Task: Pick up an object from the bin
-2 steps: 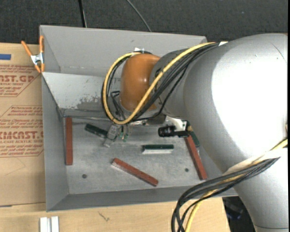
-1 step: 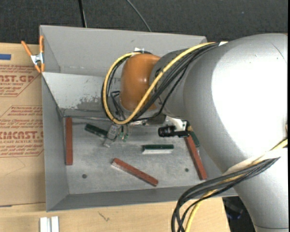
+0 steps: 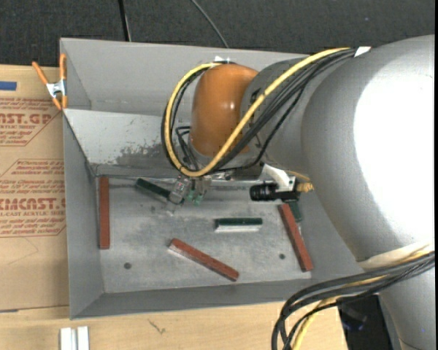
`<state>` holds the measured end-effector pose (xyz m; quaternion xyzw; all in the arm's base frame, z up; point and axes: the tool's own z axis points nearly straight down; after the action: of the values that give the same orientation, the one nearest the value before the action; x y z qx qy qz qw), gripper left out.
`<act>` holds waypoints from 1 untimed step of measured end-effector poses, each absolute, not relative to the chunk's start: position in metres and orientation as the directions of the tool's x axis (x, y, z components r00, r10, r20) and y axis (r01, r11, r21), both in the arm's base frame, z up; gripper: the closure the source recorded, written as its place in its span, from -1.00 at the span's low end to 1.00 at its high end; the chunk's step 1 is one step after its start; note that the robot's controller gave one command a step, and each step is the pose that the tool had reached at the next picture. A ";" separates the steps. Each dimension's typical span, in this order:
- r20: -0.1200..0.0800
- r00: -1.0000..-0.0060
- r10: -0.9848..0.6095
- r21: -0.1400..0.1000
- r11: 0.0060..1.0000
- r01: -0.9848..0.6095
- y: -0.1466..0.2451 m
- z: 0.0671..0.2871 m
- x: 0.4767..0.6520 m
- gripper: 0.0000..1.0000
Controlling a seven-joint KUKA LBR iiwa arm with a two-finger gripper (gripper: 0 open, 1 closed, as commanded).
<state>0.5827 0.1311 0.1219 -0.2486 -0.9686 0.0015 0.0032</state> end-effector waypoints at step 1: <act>-0.011 -0.876 0.482 0.009 0.876 0.481 0.134 0.143 0.588 1.00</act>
Offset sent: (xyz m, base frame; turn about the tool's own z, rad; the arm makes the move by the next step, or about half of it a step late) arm -0.0054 -0.0011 -0.0514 -0.0009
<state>0.5884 0.1344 0.1426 -0.2485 -0.9686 -0.0030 -0.0067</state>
